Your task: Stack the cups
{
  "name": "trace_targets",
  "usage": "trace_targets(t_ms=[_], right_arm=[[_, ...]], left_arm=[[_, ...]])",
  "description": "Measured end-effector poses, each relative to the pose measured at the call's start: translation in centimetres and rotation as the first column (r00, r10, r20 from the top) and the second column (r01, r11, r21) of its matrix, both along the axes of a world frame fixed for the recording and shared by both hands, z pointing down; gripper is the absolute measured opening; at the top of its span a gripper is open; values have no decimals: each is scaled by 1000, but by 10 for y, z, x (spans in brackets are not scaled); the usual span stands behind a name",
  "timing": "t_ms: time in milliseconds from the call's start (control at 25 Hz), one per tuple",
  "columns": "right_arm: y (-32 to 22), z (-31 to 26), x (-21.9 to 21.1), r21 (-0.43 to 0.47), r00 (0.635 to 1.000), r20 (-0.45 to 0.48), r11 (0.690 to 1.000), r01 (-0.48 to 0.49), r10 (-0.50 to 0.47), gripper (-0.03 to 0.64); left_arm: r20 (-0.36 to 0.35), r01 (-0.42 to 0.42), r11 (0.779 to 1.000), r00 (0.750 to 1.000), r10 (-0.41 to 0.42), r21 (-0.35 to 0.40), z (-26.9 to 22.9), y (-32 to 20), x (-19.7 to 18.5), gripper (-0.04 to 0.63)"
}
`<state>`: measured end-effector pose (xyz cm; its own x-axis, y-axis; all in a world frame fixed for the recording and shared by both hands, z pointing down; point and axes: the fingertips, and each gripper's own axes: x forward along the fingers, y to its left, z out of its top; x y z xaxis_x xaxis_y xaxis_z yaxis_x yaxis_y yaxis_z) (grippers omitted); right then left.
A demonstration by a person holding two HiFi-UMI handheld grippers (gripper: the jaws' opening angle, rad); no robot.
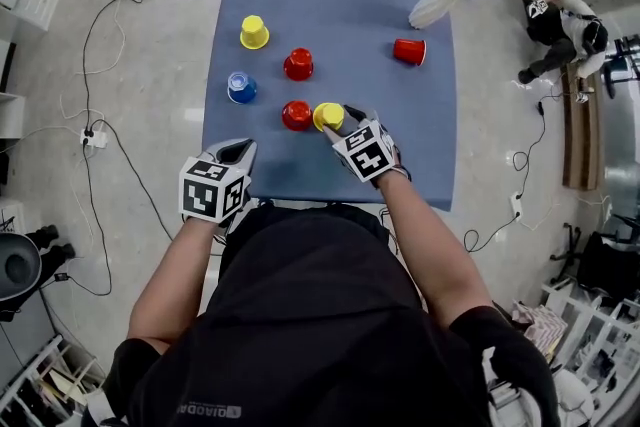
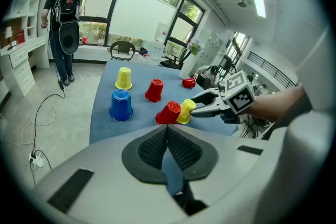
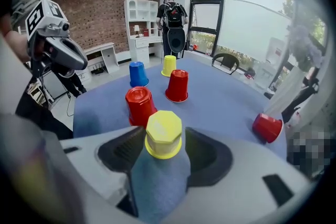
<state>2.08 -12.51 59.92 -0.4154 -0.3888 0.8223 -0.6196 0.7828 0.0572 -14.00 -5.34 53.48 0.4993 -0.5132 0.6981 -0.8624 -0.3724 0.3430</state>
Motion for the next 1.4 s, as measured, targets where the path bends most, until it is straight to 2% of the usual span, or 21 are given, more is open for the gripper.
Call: trace_targets(t_ms=[160,400,720,880,1040,1240,1400], right_arm=[[7,-13,9,18,999,35,1000,-9,8,236],[13,-46,26,65,982,180,995,-76,63,236],[16,-53,69,108,978,179,986,-126,106,236],[10,-47,90,133,990,111,986,-103,89,236],[-16,-42,115,183,998,-49,983,-15,24,236],[-64,-39,146,214,976,-217,973,85,-37,236],[-105,-41,164,232,938,-340,960,154,-69,236]], left_arm=[[0,-20,1000,1000,20,8,-1,-3,9,5],[9,-48,998,999,48,27,-7,-11,23,5],[21,-68,996,998,67,55,-15,-20,43,5],[26,-62,996,998,61,61,-18,-22,51,5],[34,-41,997,999,39,65,-20,-23,53,5],[43,-1,999,999,-1,49,-15,-20,53,5],[47,32,999,998,-33,37,-12,-11,50,5]])
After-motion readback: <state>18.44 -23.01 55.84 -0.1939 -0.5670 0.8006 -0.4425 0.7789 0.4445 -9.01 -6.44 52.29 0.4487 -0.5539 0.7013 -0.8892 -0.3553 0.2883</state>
